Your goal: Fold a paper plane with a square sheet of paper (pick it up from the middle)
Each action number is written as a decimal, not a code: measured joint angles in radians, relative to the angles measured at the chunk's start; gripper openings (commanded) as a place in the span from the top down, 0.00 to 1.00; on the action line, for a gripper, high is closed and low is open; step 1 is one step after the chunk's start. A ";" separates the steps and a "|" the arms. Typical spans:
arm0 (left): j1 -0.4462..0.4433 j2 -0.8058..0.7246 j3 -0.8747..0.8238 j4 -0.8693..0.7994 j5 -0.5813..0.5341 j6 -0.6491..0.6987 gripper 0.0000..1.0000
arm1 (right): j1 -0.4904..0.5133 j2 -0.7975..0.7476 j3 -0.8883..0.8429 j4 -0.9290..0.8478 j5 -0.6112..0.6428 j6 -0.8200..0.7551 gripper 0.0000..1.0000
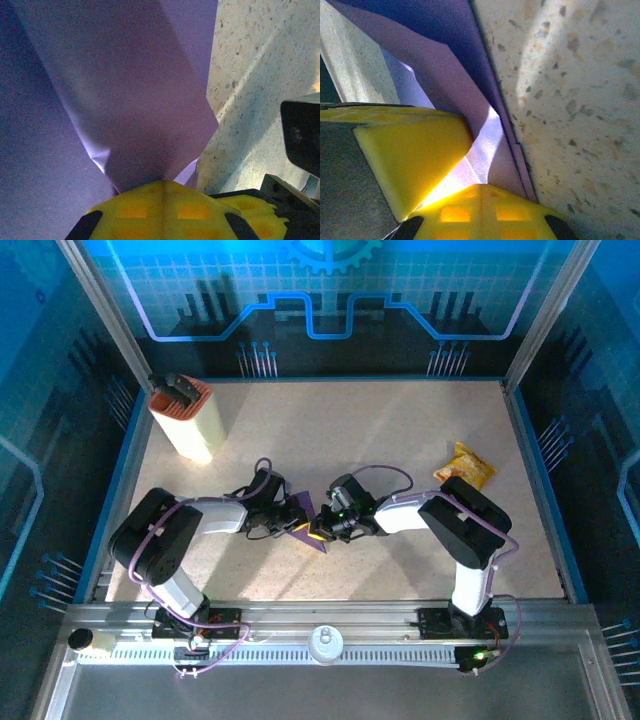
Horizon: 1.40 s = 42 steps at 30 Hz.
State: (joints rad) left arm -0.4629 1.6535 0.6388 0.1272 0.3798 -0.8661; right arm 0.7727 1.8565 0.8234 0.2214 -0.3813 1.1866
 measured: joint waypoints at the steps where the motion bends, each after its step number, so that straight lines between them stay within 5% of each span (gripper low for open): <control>1: 0.005 0.004 0.000 0.006 0.007 0.000 0.98 | 0.001 0.000 0.000 0.000 0.002 0.000 1.00; 8: 0.064 0.037 0.025 -0.010 0.086 0.026 0.96 | 0.005 -0.001 -0.004 0.005 0.016 -0.009 1.00; 28: 0.293 0.147 0.201 -0.101 0.057 0.133 0.94 | 0.006 -0.002 -0.023 0.046 0.014 -0.035 1.00; 37: 0.305 0.144 0.228 -0.129 0.040 0.133 0.93 | 0.006 -0.002 -0.024 0.048 0.014 -0.039 1.00; 42: 0.291 0.005 0.169 -0.133 0.036 0.111 0.89 | 0.006 -0.002 -0.024 0.049 0.014 -0.039 1.00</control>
State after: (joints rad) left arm -0.1715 1.6588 0.8082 -0.0055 0.4156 -0.7551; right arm 0.7792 1.8542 0.7994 0.2707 -0.3672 1.1481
